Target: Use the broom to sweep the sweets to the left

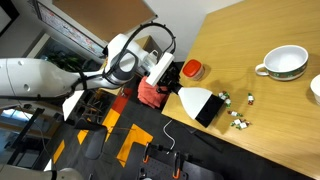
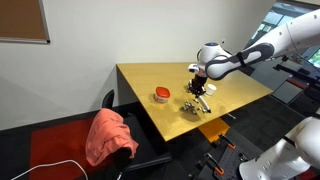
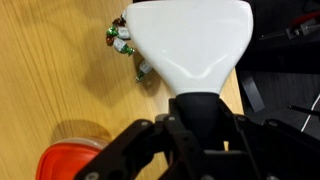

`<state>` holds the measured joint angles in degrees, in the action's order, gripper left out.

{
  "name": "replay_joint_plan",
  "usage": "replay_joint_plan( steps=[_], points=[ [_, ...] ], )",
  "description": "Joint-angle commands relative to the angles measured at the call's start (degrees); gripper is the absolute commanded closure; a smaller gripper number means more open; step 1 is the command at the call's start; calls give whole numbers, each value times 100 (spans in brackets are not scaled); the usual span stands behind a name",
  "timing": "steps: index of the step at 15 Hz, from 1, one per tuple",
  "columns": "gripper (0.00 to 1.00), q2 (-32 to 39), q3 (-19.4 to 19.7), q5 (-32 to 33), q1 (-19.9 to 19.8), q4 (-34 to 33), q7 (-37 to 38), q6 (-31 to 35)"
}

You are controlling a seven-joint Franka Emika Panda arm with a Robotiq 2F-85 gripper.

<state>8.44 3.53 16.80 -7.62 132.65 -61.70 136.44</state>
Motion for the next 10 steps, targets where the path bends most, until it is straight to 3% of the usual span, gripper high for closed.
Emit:
replay_joint_plan(
  steps=[1, 10],
  points=[
    [87, -214, 223, 235, -155, 403, -380, 367],
    [87, -240, 902, 1279, -463, 842, -209, 1182]
  ],
)
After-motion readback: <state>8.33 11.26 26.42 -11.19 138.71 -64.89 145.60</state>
